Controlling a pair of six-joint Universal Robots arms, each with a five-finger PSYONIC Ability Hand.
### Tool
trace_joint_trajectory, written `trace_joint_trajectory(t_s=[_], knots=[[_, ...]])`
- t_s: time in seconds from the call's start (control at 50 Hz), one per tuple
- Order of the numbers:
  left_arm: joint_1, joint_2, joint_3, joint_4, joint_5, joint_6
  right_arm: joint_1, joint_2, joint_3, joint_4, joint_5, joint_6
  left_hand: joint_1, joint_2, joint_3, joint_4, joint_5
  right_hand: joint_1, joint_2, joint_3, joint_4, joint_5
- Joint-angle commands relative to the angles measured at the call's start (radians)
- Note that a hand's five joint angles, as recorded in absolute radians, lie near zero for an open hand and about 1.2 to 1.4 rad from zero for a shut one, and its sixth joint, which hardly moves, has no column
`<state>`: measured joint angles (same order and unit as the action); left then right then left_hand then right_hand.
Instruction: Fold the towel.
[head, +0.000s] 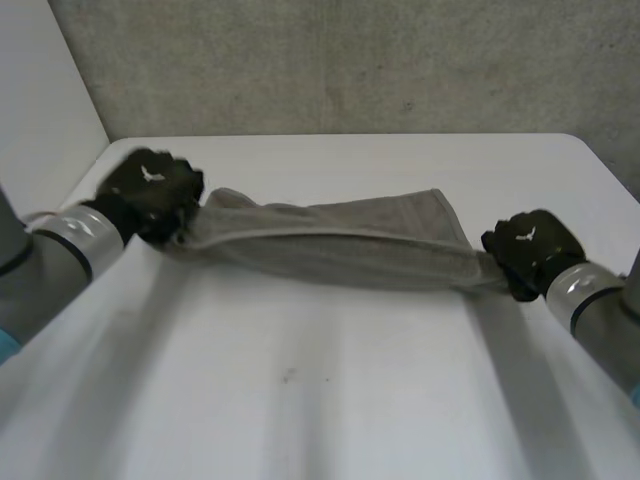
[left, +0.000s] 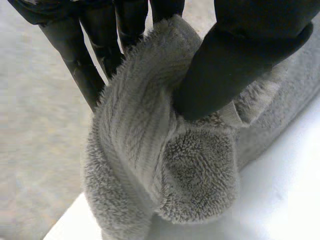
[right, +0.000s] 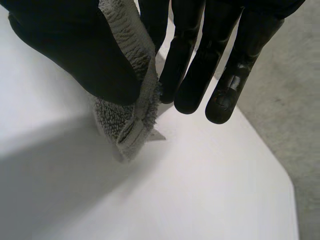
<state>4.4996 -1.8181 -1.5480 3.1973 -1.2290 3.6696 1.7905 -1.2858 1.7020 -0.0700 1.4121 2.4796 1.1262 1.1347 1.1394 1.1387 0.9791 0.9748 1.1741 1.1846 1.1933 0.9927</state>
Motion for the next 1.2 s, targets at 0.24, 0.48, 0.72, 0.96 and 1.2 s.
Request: trace_joint_trajectory(t_s=[0.24, 0.48, 0.72, 0.96, 1.2], knots=[[0.07, 0.223, -0.127, -0.103, -0.041, -0.384, 0.004, -0.104, -0.186, 0.532, 0.004, -0.185, 0.039, 0.03, 0.025, 0.026, 0.011, 0.421, 0.222, 0.212, 0.203, 0.229], [0.11, 0.085, -0.147, -0.252, -0.088, -0.379, 0.017, -0.067, -0.196, 0.587, 0.008, -0.298, 0.27, 0.262, 0.257, 0.258, 0.243, 0.421, 0.222, 0.212, 0.203, 0.229], [0.096, -0.097, -0.11, -0.122, -0.17, -0.365, 0.033, 0.106, -0.232, 0.475, 0.074, -0.301, 0.27, 0.262, 0.257, 0.258, 0.243, 0.421, 0.222, 0.212, 0.203, 0.229], [-0.014, -0.221, 0.325, 0.06, -0.271, -0.33, 0.101, 0.218, -0.65, 0.196, 0.189, -0.185, 0.27, 0.262, 0.257, 0.258, 0.243, 0.421, 0.222, 0.212, 0.203, 0.229], [-0.046, -0.055, 0.27, 0.842, -0.316, -0.418, 0.101, 0.011, -0.549, -0.565, 0.168, 0.036, 0.27, 0.262, 0.257, 0.258, 0.243, 0.421, 0.222, 0.212, 0.203, 0.229]])
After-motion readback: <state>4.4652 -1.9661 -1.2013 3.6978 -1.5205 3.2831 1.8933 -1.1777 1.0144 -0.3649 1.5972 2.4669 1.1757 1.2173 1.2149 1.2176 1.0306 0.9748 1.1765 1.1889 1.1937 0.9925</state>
